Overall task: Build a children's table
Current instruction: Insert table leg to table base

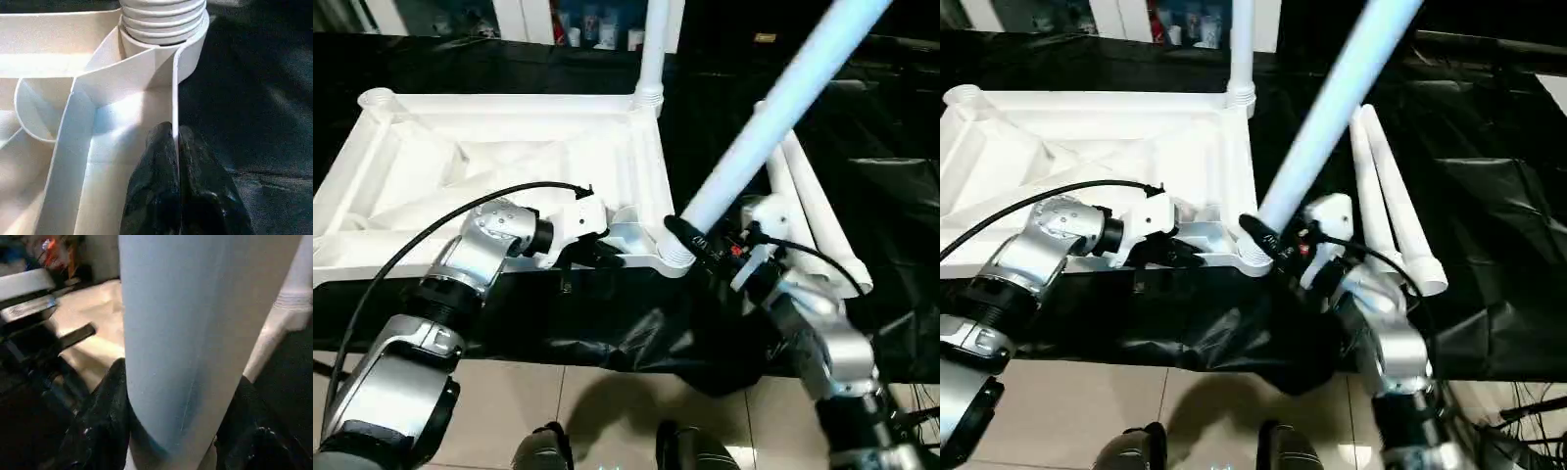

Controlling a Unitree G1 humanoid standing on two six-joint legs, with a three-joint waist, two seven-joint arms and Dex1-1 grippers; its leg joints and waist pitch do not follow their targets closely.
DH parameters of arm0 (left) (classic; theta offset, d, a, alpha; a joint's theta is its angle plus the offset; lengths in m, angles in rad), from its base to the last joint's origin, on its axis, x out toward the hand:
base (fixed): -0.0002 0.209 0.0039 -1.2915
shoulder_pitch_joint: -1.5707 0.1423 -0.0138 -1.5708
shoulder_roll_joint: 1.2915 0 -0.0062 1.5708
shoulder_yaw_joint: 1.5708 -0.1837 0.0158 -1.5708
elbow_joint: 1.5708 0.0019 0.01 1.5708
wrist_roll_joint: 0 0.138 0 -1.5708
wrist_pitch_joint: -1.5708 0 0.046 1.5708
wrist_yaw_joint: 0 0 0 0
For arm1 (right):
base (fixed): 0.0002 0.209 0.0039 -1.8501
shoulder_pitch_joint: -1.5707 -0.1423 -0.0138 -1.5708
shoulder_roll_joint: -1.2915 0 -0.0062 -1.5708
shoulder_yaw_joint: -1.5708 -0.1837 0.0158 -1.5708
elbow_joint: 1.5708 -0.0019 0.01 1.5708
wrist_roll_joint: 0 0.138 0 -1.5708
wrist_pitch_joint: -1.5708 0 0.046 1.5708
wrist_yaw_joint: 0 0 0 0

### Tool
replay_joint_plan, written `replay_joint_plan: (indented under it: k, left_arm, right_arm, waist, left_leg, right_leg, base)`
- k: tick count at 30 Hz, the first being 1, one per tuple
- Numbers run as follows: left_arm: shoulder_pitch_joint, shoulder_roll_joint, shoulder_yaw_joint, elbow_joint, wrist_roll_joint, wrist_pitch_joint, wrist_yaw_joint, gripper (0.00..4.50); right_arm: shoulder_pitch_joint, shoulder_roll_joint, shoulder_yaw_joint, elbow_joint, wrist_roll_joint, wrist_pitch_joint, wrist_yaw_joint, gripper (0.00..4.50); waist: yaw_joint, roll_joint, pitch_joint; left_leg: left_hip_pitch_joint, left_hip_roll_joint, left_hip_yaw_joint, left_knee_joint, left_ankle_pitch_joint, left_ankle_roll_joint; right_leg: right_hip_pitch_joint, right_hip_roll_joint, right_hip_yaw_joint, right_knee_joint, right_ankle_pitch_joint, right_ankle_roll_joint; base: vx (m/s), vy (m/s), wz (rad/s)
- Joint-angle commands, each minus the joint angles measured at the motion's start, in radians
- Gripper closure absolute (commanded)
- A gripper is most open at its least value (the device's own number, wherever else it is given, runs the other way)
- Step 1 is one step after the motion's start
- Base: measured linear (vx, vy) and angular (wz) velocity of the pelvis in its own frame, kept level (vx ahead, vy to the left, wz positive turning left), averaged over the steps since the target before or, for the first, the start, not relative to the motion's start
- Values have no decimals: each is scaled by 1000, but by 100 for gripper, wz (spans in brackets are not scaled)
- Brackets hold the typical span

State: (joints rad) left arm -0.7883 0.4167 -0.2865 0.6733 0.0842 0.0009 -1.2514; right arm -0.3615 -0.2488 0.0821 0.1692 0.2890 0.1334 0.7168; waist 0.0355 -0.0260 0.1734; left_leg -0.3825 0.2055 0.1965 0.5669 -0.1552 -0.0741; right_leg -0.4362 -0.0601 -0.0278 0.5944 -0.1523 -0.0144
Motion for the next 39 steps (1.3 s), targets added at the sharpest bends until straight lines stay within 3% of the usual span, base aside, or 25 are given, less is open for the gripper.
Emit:
replay_joint_plan:
  k: [1, 8, 12, 13, 17, 23, 29, 35, 39]
  left_arm:
    - [13, 3, -13, 13, 13, 4, 10, 450]
    - [22, 9, -18, -5, -3, -6, -33, 450]
    - [21, 11, -18, -13, -13, -7, -49, 450]
    - [23, 12, -17, -17, -20, -9, -62, 450]
    - [45, 24, -22, -68, -71, 10, -164, 450]
    - [49, 33, -40, -72, -49, -14, -172, 450]
    - [32, 26, -32, -30, -4, -35, -89, 450]
    - [32, 28, -25, -21, 3, -19, -45, 450]
    - [38, 30, -22, -28, -6, -16, -52, 450]
  right_arm:
    - [50, -17, 81, 97, -56, 97, 56, 264]
    - [-3, -84, 141, 132, -49, 142, 196, 264]
    - [-19, -104, 148, 154, -37, 144, 265, 264]
    - [-21, -107, 148, 158, -32, 147, 279, 264]
    - [-33, -128, 150, 184, -5, 151, 377, 264]
    - [-44, -143, 166, 225, -31, 87, 429, 264]
    - [-45, -123, 159, 268, -68, 15, 395, 264]
    - [-15, -112, 154, 264, -70, -10, 393, 264]
    - [3, -111, 151, 259, -66, -18, 397, 264]
  waist:
    - [0, 5, -74]
    - [-1, -2, -86]
    - [0, -2, -90]
    - [0, -5, -91]
    - [1, -4, -90]
    - [1, -2, -86]
    - [2, -4, -88]
    - [1, -6, -83]
    - [2, -7, -84]
  left_leg:
    - [18, 17, -10, -67, -257, 31]
    - [17, 18, -8, -62, -212, 51]
    - [16, 18, -6, -59, -191, 65]
    - [16, 18, -6, -59, -185, 70]
    - [17, 22, -5, -59, -188, 81]
    - [23, 25, -6, -64, -249, 54]
    - [22, 25, -7, -66, -256, 45]
    - [28, 25, -15, -75, -356, 18]
    - [25, 26, -16, -76, -348, 20]
  right_leg:
    - [48, -66, 40, -80, -353, -192]
    - [56, -61, 40, -67, -226, -228]
    - [58, -61, 40, -62, -168, -246]
    - [61, -62, 40, -60, -159, -251]
    - [60, -63, 39, -60, -162, -260]
    - [51, -66, 38, -72, -278, -243]
    - [50, -65, 38, -74, -288, -232]
    - [40, -68, 37, -95, -479, -173]
    - [39, -69, 38, -96, -479, -164]
  base:
    - [0, 0, 0]
    - [0, 0, 0]
    - [0, 0, 0]
    - [0, 0, 0]
    - [0, 0, 0]
    - [0, 0, 0]
    - [0, 0, 0]
    - [0, 0, 0]
    - [0, 0, 0]
